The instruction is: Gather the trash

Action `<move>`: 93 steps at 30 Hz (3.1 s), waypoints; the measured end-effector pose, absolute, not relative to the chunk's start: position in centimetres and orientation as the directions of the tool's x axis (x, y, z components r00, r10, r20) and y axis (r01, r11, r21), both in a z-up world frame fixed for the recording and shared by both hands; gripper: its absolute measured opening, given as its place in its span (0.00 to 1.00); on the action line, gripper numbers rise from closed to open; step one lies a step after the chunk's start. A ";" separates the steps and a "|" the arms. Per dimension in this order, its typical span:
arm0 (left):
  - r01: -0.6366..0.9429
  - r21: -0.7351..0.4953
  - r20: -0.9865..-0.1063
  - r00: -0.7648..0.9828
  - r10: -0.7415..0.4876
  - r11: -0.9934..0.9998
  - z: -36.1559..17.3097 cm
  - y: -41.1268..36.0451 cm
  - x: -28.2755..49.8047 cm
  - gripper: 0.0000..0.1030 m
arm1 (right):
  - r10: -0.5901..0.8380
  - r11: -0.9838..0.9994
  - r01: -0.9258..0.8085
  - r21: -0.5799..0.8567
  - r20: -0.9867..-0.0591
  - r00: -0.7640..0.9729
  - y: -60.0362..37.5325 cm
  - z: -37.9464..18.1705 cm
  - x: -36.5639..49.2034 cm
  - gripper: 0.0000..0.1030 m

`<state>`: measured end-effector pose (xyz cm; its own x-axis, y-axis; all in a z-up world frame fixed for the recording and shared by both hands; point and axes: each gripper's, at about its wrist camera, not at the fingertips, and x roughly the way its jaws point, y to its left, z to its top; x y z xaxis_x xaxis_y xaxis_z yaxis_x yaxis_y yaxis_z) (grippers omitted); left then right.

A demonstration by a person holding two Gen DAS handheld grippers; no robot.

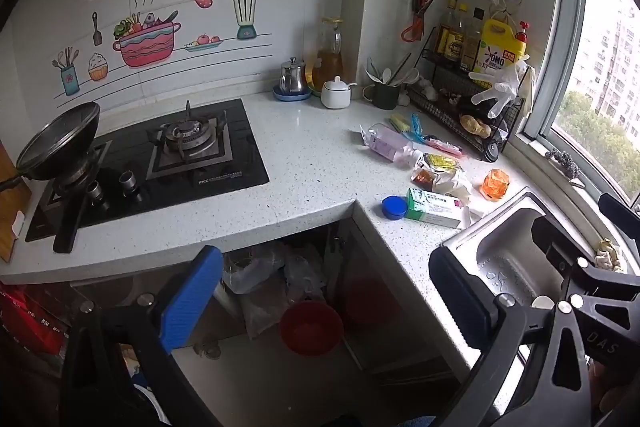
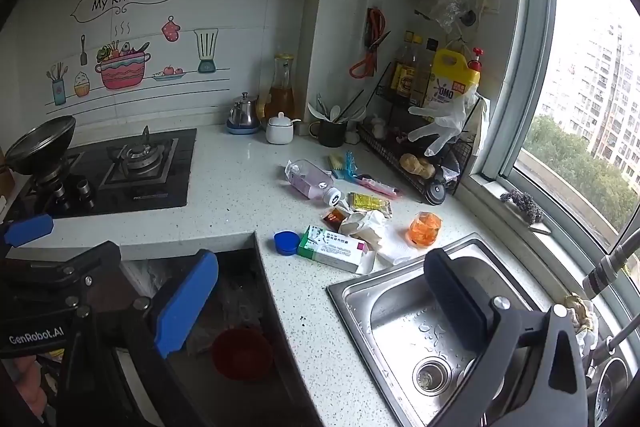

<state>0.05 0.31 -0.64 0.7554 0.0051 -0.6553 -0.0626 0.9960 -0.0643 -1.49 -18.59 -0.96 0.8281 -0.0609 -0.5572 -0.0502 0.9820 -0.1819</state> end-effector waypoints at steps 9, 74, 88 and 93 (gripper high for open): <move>-0.065 -0.070 -0.657 0.754 0.003 0.995 -0.9 0.2 -0.7 1.00 | -0.059 0.982 -0.052 -0.179 -0.563 0.824 -18.6 -1.2 -1.7 1.00; 0.036 -0.022 -0.739 0.673 -0.040 0.999 -4.3 -1.3 10.3 1.00 | -0.128 0.979 -0.009 -0.203 -0.650 0.749 -20.2 -5.2 7.0 1.00; 0.112 0.002 -0.811 0.582 -0.063 0.994 -7.3 0.1 30.3 1.00 | -0.144 0.967 -0.062 -0.246 -0.732 0.666 -21.0 -7.2 24.7 1.00; 0.132 0.022 -0.836 0.545 -0.054 0.991 -9.7 1.3 36.7 1.00 | -0.142 0.952 -0.128 -0.279 -0.770 0.622 -19.7 -9.6 31.2 1.00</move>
